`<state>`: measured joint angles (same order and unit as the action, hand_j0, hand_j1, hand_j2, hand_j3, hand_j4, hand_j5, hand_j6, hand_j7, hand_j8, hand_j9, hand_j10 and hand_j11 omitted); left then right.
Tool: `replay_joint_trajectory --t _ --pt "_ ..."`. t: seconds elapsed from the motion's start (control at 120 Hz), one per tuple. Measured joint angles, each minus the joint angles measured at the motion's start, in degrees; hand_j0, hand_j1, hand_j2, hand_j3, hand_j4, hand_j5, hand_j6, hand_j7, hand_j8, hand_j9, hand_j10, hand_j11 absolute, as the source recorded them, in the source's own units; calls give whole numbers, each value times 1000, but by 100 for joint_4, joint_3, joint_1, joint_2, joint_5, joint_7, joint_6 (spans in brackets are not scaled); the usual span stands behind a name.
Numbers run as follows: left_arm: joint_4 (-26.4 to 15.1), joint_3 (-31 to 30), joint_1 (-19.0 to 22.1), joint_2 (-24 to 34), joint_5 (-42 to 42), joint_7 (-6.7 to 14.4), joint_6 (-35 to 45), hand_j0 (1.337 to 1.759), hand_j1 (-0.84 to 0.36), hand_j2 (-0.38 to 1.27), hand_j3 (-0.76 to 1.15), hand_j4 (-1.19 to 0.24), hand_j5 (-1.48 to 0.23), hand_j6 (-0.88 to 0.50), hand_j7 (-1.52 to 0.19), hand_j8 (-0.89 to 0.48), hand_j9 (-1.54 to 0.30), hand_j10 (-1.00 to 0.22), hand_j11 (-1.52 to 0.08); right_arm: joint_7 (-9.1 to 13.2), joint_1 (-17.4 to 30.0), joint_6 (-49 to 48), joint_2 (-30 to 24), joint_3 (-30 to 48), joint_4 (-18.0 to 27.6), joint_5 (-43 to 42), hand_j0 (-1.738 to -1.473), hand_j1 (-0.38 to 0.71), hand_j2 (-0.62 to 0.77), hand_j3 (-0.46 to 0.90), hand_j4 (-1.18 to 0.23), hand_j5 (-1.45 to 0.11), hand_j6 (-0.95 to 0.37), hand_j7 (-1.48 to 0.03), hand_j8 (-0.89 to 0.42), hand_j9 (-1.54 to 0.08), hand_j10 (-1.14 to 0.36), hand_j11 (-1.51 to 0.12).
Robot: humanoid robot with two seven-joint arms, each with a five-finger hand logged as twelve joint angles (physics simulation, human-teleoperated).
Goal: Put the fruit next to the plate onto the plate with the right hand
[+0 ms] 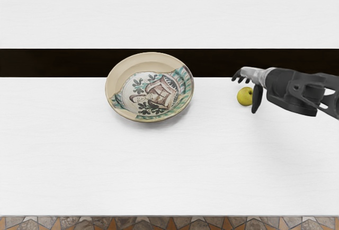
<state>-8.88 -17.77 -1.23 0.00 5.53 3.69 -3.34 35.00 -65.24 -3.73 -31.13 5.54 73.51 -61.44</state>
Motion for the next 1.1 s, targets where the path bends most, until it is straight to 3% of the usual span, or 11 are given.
replay_joint_trajectory --t 0.35,0.817,0.975,1.1 --pt "0 2 0 0 1 0 0 1658 55 49 0 -245 -318 -245 -318 -245 -318 -245 -318 0 197 452 140 -4 -117 -376 -1658 -3 -55 0 -294 -378 -295 -377 -294 -378 -293 -378" --pt "0 1 0 0 1 0 0 1658 55 49 0 -245 -318 -245 -318 -245 -318 -245 -318 0 278 472 239 7 -121 -342 -1657 154 -91 0 -425 -560 -430 -554 -425 -560 -425 -560" --pt "0 -1 0 0 1 0 0 1658 55 49 0 -245 -318 -245 -318 -245 -318 -245 -318 3 289 467 245 11 -118 -318 -1656 225 -17 0 -507 -673 -514 -664 -417 -674 -507 -673" --pt "0 1 0 0 1 0 0 1658 55 49 0 -245 -318 -245 -318 -245 -318 -245 -318 3 298 468 250 29 -118 -309 -1653 255 75 0 -599 -780 -488 -777 -382 -788 -499 -794"
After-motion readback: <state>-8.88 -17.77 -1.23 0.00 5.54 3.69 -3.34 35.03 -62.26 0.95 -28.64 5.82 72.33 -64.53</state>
